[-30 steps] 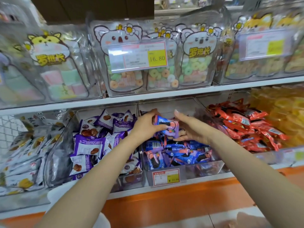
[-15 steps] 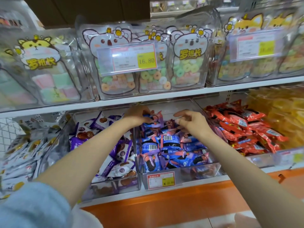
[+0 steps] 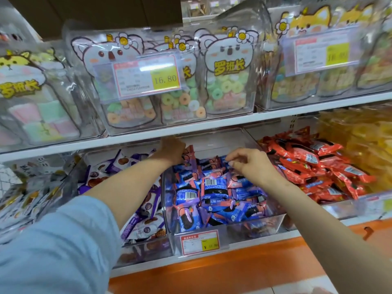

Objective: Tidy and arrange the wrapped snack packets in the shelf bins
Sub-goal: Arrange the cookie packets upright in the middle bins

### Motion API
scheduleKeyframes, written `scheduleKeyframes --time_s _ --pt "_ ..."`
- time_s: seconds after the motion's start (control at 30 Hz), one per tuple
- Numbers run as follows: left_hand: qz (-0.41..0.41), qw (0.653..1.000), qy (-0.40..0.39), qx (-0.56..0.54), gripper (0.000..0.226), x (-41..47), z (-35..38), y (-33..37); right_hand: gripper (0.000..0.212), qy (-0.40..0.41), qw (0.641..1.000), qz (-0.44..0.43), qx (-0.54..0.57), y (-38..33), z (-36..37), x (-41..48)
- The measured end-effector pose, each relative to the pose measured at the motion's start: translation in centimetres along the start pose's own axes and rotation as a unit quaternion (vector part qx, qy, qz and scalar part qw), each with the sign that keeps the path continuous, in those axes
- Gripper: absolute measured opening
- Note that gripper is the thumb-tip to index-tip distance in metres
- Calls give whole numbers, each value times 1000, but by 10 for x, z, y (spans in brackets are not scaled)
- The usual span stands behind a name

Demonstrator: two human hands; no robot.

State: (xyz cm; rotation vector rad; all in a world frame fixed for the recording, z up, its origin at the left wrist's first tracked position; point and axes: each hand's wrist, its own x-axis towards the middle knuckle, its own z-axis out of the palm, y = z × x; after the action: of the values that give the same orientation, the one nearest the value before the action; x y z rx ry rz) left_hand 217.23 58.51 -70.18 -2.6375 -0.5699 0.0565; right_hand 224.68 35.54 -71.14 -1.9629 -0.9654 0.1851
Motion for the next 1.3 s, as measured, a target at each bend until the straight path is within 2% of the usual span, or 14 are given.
scheduleKeyframes --time_s 0.1,0.3,0.53,0.63,0.7,0.8,0.9,1.0,1.07,1.13,1.17,1.23,1.3 --pt "-4 999 -2 37 31 1 -1 4 14 -1 1000 -7 -16 2 3 2" --pt "-30 998 -23 56 34 -2 -3 8 14 -14 999 0 -40 6 5 2" --pt "19 999 5 28 38 -3 1 2 15 -61 992 -21 -113 12 11 3" --pt "26 997 58 -41 29 -16 -8 4 17 -107 985 -38 -129 9 18 5" --pt "23 986 87 -141 22 -31 -13 7 23 -148 972 -53 -176 9 26 7" --pt "6 954 105 -280 30 -61 -20 8 39 -209 941 -62 -257 12 38 8" --pt "-28 930 141 -339 29 -87 -17 -1 56 -220 912 -82 -335 13 45 9" --pt "-59 923 141 -354 24 -100 -10 -13 60 -209 906 -83 -358 13 49 10" --pt "-60 923 134 -357 21 -104 -9 -16 53 -197 936 -66 -284 12 49 12" --pt "-34 922 125 -364 24 -105 -9 -15 39 -174 978 -6 -111 4 45 13" --pt "-19 920 119 -374 27 -105 -11 -12 30 -167 985 23 -21 -2 42 13" --pt "4 907 110 -407 37 -104 -15 -5 15 -177 977 54 105 -12 36 11" --pt "21 880 90 -466 49 -102 -18 4 9 -216 950 75 214 -18 34 7"
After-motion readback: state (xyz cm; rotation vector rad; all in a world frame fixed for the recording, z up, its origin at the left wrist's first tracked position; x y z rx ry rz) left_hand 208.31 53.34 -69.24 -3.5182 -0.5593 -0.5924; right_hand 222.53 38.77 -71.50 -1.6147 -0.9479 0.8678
